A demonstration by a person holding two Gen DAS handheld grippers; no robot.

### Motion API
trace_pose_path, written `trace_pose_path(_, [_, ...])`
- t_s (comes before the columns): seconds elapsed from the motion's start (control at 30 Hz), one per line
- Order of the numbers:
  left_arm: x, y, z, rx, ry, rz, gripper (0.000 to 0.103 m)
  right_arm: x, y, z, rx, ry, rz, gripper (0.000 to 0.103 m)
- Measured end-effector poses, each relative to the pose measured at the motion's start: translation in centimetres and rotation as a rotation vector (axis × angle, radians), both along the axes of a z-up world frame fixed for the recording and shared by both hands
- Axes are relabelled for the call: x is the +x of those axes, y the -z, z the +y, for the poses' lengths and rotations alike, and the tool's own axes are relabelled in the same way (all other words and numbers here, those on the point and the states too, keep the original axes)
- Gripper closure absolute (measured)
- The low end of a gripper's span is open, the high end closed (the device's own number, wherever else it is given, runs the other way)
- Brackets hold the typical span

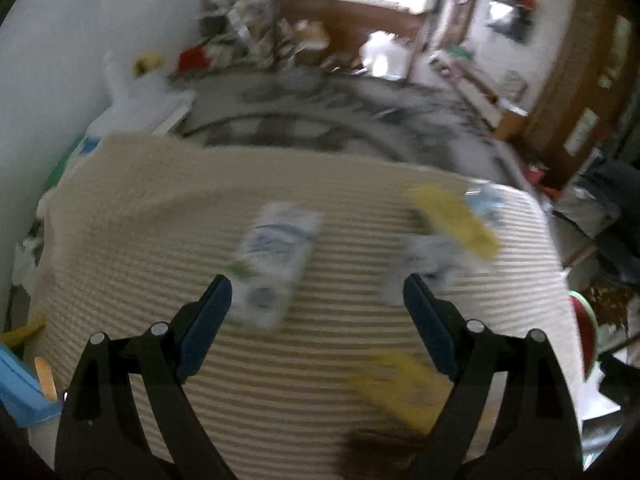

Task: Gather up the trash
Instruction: 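Move both grippers back toward the table, then grasp the white milk carton with the left gripper while the right gripper approaches the yellow tea carton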

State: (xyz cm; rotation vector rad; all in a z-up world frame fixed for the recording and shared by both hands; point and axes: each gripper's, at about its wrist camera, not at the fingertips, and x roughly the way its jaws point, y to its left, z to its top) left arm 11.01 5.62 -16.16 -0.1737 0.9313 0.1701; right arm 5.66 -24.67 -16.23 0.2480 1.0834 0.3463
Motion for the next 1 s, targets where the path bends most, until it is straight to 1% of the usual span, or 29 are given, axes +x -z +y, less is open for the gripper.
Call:
trace_pose_path(0.1, [0.9,2.0,3.1,0.002,-0.035,0.050,0.018,-0.2,0.5,2.5,-0.028,-0.019,0.019,0.018])
trace_pose_path(0.2, [1.8,3.8,4.7,-0.016,-0.036,0.101,0.018,-0.4,0.9,4.5,-0.059,-0.034,0.034,0.018])
trace_pose_path(0.23, [2.1,4.2,4.8,-0.018,-0.028,0.114,0.018,-0.4,1.1,5.0,-0.063,-0.034,0.039,0.018])
trace_pose_path(0.27, [2.2,4.6,4.9,-0.017,-0.020,0.124,0.014,-0.3,1.2,5.6,-0.065,-0.033,0.045,0.018])
trace_pose_path(0.3, [2.5,5.0,5.0,-0.026,-0.003,0.131,0.013,-0.3,1.3,6.0,-0.068,-0.034,0.049,0.018])
trace_pose_path(0.47, [3.2,5.9,5.0,-0.040,0.036,0.159,0.013,-0.2,1.5,8.0,-0.090,-0.053,0.054,0.018])
trace_pose_path(0.6, [3.7,6.3,4.7,-0.052,0.065,0.158,0.014,0.1,1.6,9.3,-0.119,-0.067,0.051,0.018])
trace_pose_path(0.63, [3.8,6.4,4.7,-0.053,0.071,0.157,0.023,0.3,1.7,9.4,-0.120,-0.067,0.053,0.018])
trace_pose_path(0.67, [4.1,6.6,4.8,-0.052,0.073,0.159,0.038,0.3,1.7,9.6,-0.121,-0.067,0.056,0.018])
trace_pose_path(0.7, [4.0,6.7,4.9,-0.067,0.079,0.158,0.044,0.2,1.8,9.7,-0.124,-0.066,0.057,0.018])
trace_pose_path(0.87, [2.9,6.3,5.1,-0.078,0.081,0.121,0.050,0.7,2.3,10.4,-0.156,-0.081,0.063,0.018])
trace_pose_path(1.0, [1.0,5.3,5.7,-0.101,0.059,0.085,0.050,1.2,3.2,11.5,-0.195,-0.116,0.065,0.018])
